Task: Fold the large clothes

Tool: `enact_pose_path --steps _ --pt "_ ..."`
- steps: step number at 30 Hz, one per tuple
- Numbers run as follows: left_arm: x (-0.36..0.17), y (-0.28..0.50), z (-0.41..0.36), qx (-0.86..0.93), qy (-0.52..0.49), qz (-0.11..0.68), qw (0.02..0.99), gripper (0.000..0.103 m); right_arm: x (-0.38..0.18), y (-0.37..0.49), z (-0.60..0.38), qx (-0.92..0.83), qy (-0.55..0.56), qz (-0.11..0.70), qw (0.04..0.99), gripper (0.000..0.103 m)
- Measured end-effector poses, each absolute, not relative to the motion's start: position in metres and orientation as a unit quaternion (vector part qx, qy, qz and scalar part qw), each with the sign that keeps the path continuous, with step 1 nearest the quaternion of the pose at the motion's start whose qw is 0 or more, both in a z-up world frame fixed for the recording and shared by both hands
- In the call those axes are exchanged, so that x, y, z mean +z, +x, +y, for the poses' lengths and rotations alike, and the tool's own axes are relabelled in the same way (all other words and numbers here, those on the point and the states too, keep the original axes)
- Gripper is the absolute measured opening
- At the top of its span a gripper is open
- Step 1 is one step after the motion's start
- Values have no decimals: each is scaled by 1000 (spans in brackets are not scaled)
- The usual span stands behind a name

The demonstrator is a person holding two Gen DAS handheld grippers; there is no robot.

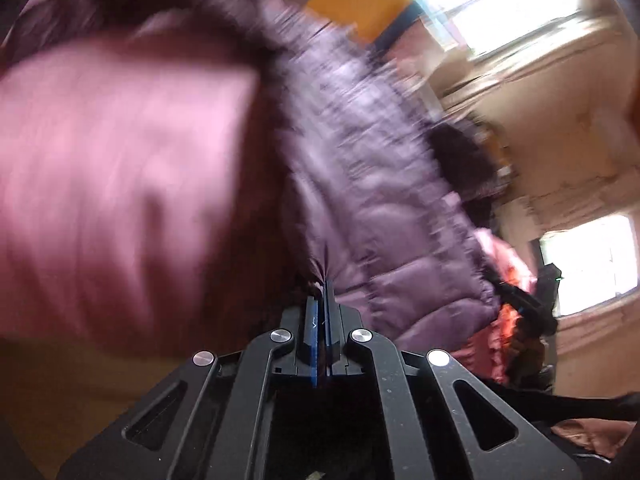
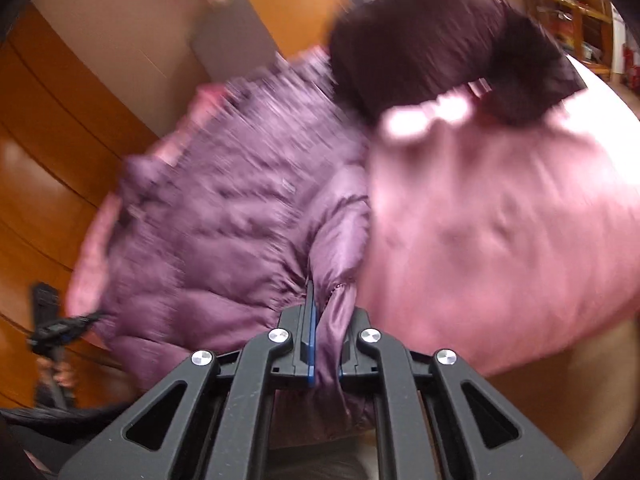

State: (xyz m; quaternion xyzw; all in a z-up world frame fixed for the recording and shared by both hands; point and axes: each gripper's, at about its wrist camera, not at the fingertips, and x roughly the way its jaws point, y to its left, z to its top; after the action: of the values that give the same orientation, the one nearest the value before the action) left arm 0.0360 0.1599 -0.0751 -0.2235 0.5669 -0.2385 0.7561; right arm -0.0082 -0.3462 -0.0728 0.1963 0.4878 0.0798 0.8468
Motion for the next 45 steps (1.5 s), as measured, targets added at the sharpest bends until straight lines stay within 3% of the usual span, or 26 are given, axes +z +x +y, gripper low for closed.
enact_pose_path --steps 4,7,8,9,10,11,12,14,31,36,45 --pt "-114 29 155 -166 -167 620 748 0 -112 -3 -337 54 163 535 828 5" --pt "-104 24 161 -179 -184 590 765 0 -108 1 -333 53 134 543 828 9" --pt "-98 23 164 -185 -190 576 773 0 -104 4 -334 52 126 543 828 18" --pt "-90 19 169 -196 -198 561 780 0 -98 5 -335 46 113 541 832 39" --pt "-81 18 175 -198 -204 545 789 3 -90 7 -336 38 100 533 839 49" --pt "-75 18 181 -193 -208 532 798 16 -80 8 -336 29 87 517 851 56" --pt "-66 20 190 -179 -216 511 813 44 -72 9 -334 28 80 502 861 57" --pt "-54 23 203 -139 -230 480 835 80 -56 17 -325 37 78 474 876 66" --pt "-67 86 332 116 -328 415 841 81 -74 142 -169 112 40 430 895 71" --pt "-68 102 372 144 -367 395 830 81 -92 154 -159 103 32 435 894 80" --pt "-72 161 421 190 -397 379 814 81 -107 158 -161 103 43 426 898 85"
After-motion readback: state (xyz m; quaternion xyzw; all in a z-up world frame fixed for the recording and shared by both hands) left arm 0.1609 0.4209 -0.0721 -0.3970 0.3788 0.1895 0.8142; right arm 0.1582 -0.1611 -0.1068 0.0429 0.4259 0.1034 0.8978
